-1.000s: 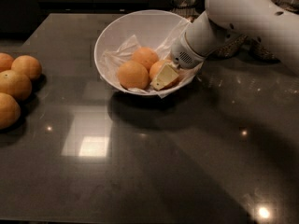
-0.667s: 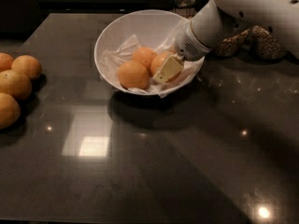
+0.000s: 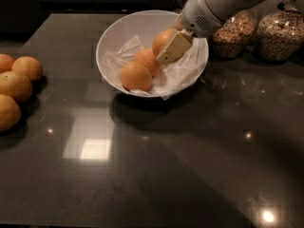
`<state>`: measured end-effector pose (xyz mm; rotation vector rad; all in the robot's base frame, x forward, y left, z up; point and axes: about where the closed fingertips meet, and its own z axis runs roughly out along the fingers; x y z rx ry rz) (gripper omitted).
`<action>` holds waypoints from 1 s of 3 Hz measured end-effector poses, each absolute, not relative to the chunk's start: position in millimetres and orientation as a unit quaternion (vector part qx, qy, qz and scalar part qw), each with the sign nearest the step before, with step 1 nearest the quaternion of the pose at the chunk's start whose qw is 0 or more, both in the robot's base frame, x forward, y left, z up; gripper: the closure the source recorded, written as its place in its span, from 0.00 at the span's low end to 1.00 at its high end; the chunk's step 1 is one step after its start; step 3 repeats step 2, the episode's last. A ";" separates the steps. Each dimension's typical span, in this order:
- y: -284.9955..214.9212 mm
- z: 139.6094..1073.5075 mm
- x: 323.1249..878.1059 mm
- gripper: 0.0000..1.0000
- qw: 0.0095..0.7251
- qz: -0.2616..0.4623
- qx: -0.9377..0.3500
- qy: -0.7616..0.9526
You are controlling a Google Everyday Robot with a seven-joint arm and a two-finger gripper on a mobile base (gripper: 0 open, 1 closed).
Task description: Pick orange from white bowl
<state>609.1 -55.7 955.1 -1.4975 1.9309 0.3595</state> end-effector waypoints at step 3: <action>-54.2 984.5 609.4 1.00 0.351 0.134 -0.591 0.714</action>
Offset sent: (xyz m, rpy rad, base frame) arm -0.0001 0.0013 0.0229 0.0113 -0.0429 0.0377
